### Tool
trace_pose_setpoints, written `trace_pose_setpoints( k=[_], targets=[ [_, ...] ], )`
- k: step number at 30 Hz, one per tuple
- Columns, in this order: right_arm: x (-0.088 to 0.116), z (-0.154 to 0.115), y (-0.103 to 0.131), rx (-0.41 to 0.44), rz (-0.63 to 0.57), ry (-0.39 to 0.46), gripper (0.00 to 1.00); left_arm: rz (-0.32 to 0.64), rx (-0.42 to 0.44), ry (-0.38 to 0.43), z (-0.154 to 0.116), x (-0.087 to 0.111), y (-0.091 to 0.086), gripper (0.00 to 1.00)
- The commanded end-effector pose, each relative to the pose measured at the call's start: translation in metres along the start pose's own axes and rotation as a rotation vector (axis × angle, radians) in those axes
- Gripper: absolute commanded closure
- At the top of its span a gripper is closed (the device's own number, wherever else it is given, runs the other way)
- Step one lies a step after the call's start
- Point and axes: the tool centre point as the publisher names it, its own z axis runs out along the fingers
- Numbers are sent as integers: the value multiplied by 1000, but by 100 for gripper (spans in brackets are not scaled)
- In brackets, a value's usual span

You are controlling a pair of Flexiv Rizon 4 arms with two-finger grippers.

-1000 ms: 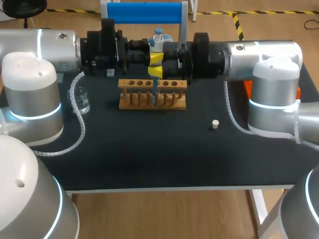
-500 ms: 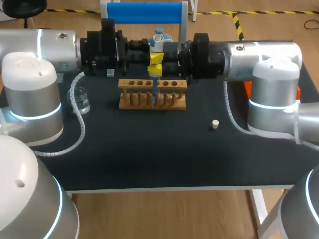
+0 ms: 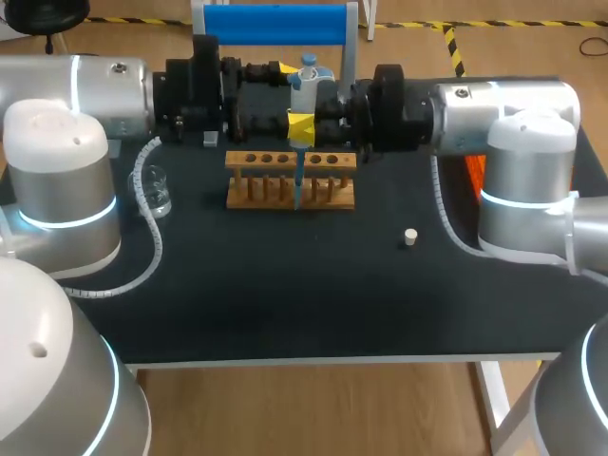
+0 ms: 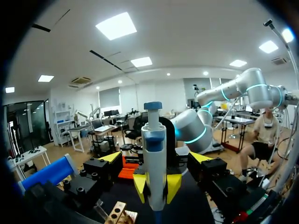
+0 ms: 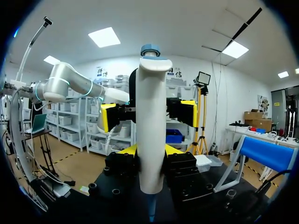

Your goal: Invert the test tube, pick up the pipette, mount the tip to pipette, aspirate from beaker and dispense into the tube, eject the tip, return the pipette, and cap with the stopper.

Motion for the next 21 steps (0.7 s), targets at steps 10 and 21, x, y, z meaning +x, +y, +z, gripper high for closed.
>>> trace_pose_setpoints(
  k=[10, 21],
  targets=[
    [-1, -46, 5, 12, -5, 49, 100, 1, 3, -4, 1, 0, 1, 0],
    [-9, -96, 5, 12, -5, 52, 100, 1, 3, -4, 1, 0, 1, 0]
  ],
)
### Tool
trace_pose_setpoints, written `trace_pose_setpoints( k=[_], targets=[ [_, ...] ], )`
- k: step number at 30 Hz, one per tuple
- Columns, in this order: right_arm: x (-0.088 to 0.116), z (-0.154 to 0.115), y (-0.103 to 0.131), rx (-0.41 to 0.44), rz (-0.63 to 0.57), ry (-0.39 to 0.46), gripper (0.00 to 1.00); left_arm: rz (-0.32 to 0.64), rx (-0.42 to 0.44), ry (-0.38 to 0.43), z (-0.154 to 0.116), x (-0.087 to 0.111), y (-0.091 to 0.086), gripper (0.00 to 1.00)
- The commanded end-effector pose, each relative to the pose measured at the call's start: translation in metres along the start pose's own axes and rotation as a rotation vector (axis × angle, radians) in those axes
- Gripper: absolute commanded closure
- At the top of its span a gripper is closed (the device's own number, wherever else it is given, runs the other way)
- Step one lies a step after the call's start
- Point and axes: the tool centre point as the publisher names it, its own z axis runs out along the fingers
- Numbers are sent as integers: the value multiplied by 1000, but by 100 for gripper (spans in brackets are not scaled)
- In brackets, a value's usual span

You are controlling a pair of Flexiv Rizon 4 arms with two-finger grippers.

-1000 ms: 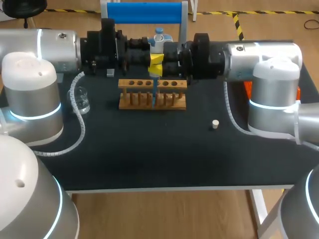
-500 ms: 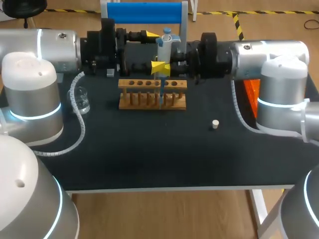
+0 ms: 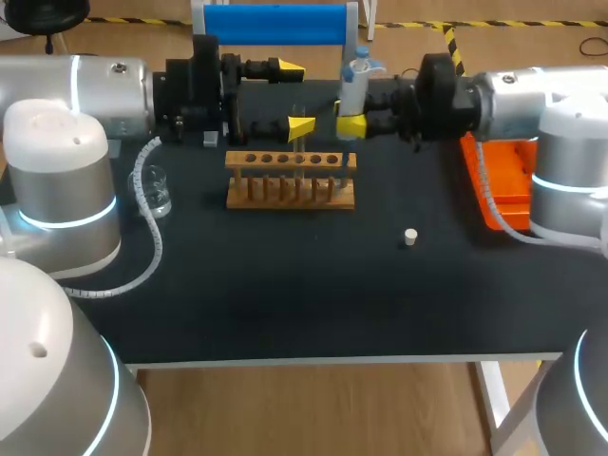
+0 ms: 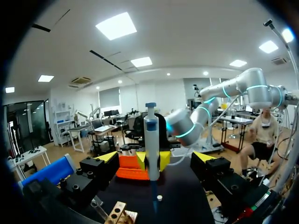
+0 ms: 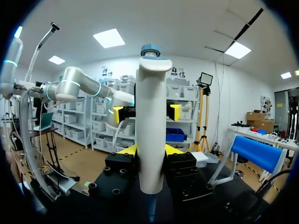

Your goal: Invert the test tube, pick up the pipette, mount the tip to pipette, aspirate from beaker and dispense into the tube, eject the tip, return the pipette, and cap with the stopper.

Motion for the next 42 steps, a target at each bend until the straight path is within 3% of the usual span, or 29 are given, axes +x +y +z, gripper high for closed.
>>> trace_pose_setpoints(
  k=[1, 11, 42],
  targets=[
    [1, -28, 1, 3, 5, 9, 100, 1, 3, -4, 1, 0, 1, 0],
    [-1, -65, 2, 2, 14, -1, 100, 1, 3, -4, 1, 0, 1, 0],
    [-2, -68, 3, 4, 17, 4, 100, 1, 3, -4, 1, 0, 1, 0]
  ],
)
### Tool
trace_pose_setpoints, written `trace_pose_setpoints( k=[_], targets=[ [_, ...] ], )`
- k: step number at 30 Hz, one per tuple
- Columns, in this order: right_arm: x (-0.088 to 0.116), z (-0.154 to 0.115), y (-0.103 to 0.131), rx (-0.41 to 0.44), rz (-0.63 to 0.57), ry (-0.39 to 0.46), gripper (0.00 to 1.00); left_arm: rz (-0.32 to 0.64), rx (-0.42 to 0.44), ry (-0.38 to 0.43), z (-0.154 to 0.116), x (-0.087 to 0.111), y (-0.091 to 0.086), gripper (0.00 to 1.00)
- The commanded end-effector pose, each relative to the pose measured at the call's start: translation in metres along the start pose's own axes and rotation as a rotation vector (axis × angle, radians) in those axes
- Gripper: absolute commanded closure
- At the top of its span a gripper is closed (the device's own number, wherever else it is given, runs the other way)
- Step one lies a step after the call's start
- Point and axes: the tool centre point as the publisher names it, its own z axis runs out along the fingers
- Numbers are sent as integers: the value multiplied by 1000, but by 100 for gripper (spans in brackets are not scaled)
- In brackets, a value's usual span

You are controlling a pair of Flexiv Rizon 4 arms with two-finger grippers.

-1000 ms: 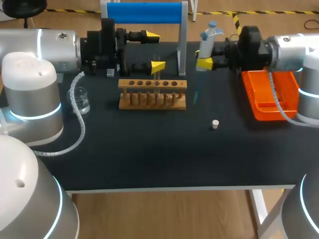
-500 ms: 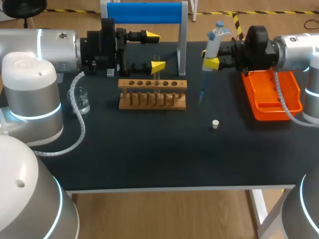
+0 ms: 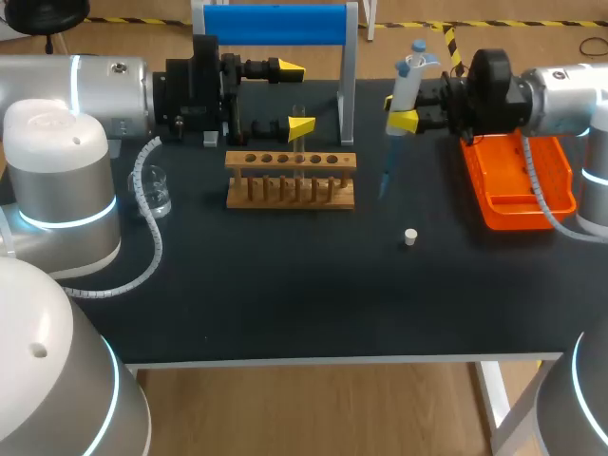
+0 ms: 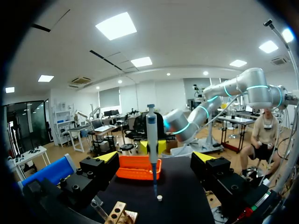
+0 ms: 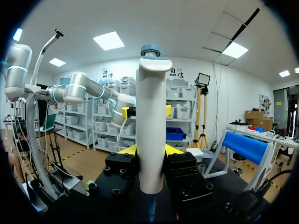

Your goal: Invert the test tube, pick up the pipette, mount the tip to pipette, aspirate from beaker and dispense into the tube, eject the tip, return the pipette, and cap with the stopper.

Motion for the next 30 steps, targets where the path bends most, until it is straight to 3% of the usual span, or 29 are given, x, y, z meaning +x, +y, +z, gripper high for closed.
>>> trace_pose_setpoints(
  k=[1, 10, 21, 30],
  targets=[
    [0, -6, 4, 6, 4, 4, 100, 1, 3, -4, 1, 0, 1, 0],
    [-5, -49, 17, 39, 6, 24, 100, 1, 3, -4, 1, 0, 1, 0],
    [-22, -134, 29, 57, -5, 4, 100, 1, 3, -4, 1, 0, 1, 0],
    [-33, -198, 35, 0, -12, 14, 100, 1, 3, -4, 1, 0, 1, 0]
  ],
)
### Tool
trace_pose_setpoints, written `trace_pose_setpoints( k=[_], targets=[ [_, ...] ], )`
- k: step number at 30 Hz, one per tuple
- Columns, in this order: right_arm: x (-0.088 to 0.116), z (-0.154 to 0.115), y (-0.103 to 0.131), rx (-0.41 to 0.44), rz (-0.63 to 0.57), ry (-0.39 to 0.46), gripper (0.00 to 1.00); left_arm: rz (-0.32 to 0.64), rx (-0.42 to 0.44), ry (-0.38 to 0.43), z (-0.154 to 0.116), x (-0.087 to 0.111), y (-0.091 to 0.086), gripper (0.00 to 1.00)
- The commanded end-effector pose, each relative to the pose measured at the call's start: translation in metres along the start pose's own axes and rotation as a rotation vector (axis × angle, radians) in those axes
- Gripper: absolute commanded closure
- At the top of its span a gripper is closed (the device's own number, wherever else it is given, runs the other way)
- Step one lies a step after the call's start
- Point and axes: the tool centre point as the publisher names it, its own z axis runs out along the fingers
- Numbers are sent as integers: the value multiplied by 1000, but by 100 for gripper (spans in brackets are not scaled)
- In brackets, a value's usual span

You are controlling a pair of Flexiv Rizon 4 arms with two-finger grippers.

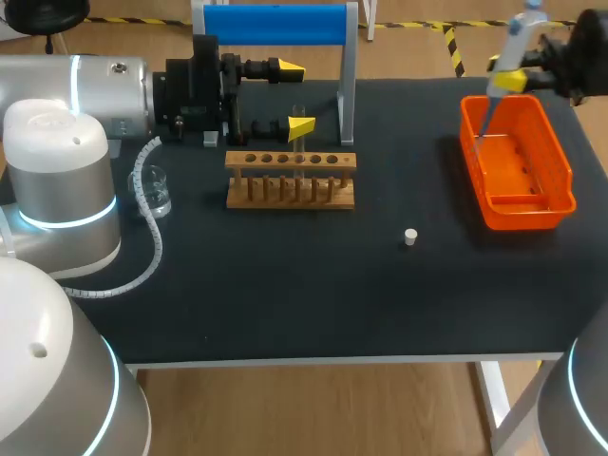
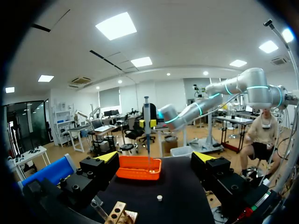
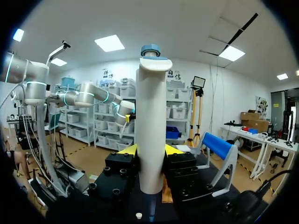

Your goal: Invert the test tube, pick up the pipette, mount the tip to pipette, aspirate from beaker and dispense into the tube, eject the tip, return the pipette, and cap with the stopper.

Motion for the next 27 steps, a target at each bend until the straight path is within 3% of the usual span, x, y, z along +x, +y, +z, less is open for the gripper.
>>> trace_pose_setpoints(
  k=[1, 15, 27],
  targets=[
    [-8, -44, -3, -6, 1, 22, 100, 1, 3, -4, 1, 0, 1, 0],
    [-24, -112, -7, -10, 3, 53, 100, 1, 3, -4, 1, 0, 1, 0],
    [-48, -136, -21, -5, 10, 78, 100, 1, 3, -4, 1, 0, 1, 0]
  ],
)
